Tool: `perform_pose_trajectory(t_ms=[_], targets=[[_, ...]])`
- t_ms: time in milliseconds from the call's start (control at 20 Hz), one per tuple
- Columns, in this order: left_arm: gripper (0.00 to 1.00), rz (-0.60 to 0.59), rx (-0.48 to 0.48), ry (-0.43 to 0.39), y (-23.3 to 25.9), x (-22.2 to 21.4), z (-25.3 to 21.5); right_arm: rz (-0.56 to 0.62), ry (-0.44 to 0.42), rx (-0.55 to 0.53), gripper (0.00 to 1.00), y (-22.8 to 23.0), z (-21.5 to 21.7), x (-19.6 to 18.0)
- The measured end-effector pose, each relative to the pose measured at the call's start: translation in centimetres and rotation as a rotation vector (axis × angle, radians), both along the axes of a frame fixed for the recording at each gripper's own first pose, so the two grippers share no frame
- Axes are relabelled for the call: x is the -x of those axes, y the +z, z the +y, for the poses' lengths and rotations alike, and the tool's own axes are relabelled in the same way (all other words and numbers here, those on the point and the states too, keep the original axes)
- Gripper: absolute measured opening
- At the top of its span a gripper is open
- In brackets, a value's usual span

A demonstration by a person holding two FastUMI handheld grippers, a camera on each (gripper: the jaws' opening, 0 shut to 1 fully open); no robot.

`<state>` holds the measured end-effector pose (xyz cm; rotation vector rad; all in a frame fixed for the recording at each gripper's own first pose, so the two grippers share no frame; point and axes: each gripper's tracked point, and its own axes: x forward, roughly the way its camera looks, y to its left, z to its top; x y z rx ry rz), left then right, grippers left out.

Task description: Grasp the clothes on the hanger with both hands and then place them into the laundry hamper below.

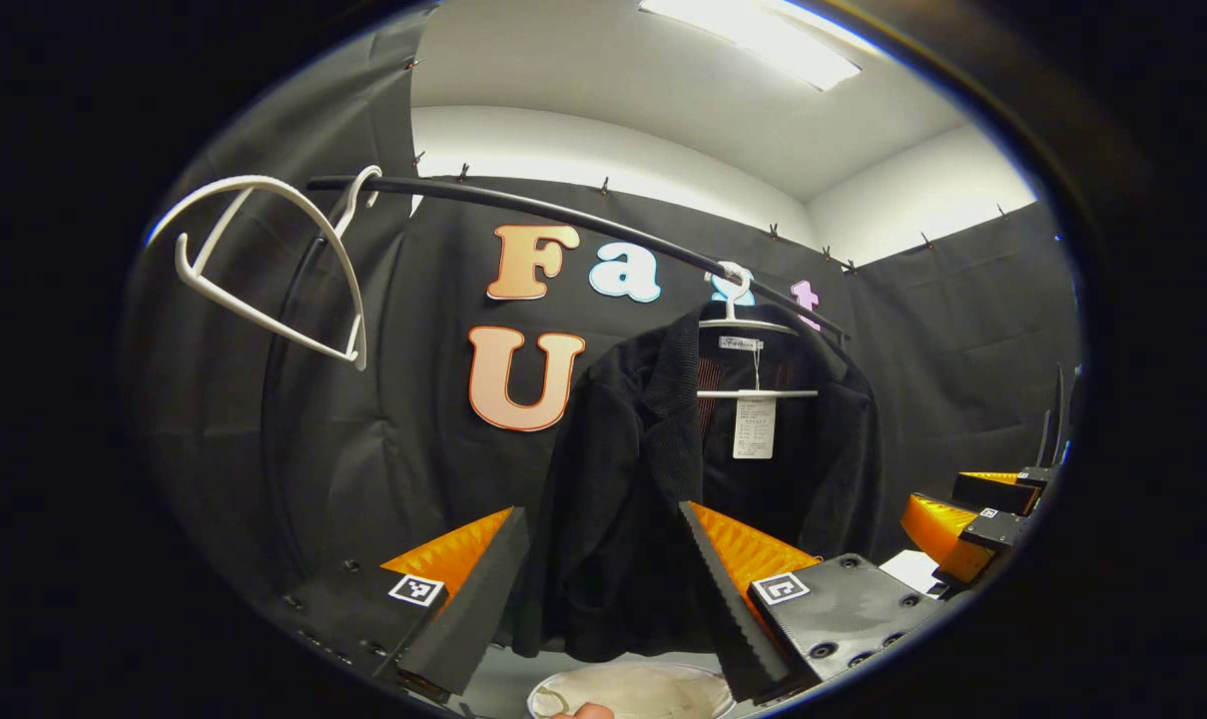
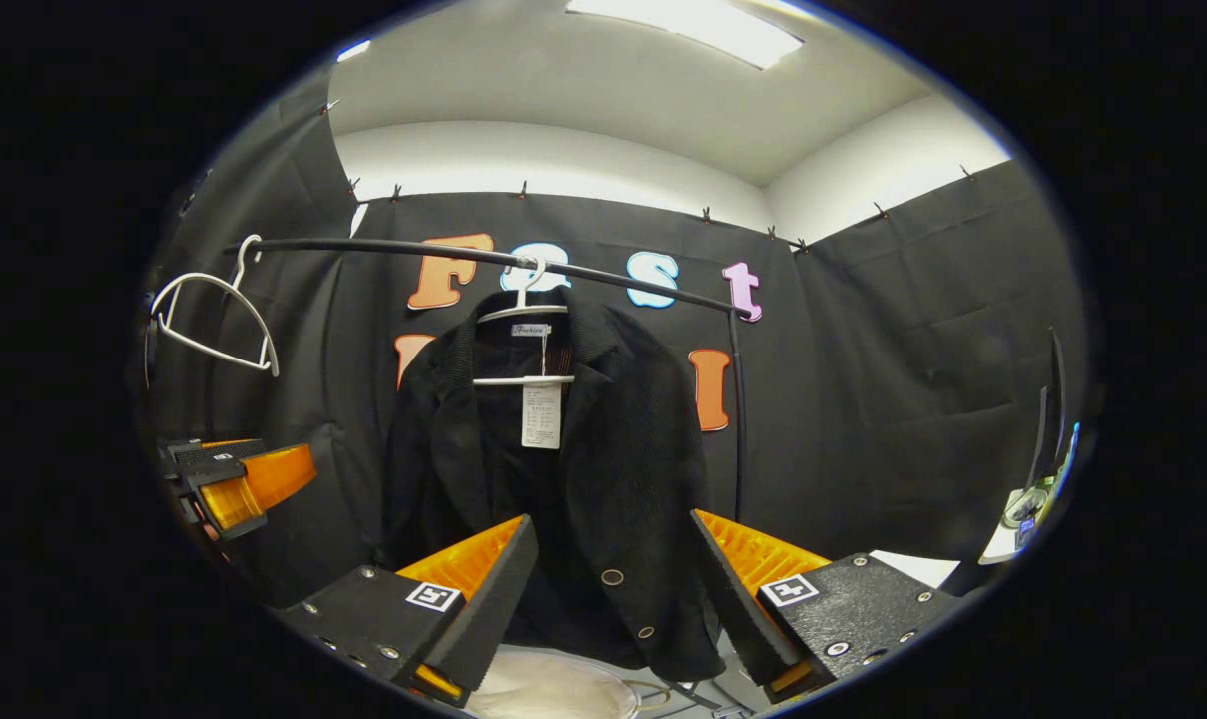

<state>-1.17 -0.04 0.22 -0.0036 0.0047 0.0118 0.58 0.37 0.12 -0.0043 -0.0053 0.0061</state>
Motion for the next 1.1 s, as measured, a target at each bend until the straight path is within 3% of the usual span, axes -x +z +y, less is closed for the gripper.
perform_pose_trajectory(t_ms=[200,250,300,600,800,900,1000,1050,1100], targets=[[0.93,0.002,0.005,0.003,-0.1,0.3,0.3,-0.003,0.010,-0.009,0.93,0.9,0.9,-1.9],[1.00,0.002,0.006,0.007,-0.1,0.4,0.4,-0.006,0.008,-0.005,0.93,1.1,1.0,-2.5],[0.96,0.005,0.009,0.012,-0.2,0.5,0.6,-0.003,0.002,0.003,0.93,1.2,1.2,-3.2],[0.99,0.015,0.027,0.027,-0.2,1.3,1.7,0.005,0.014,0.013,0.93,0.3,3.7,-10.2],[0.92,0.001,0.008,0.052,0.2,1.8,2.8,0.018,-0.065,0.055,0.93,-1.2,3.0,-15.1],[0.96,0.000,0.005,0.067,0.2,1.8,3.5,0.021,-0.120,0.103,0.96,-2.0,1.8,-16.8],[0.96,0.003,0.011,0.082,0.2,2.1,4.0,0.037,-0.164,0.148,0.93,-2.9,0.3,-17.9],[0.96,0.005,0.010,0.090,0.0,2.1,4.4,0.042,-0.174,0.157,0.87,-3.3,-0.2,-18.6],[0.96,0.009,0.007,0.097,-0.1,2.2,4.7,0.044,-0.180,0.162,0.94,-3.6,-0.6,-19.1]])
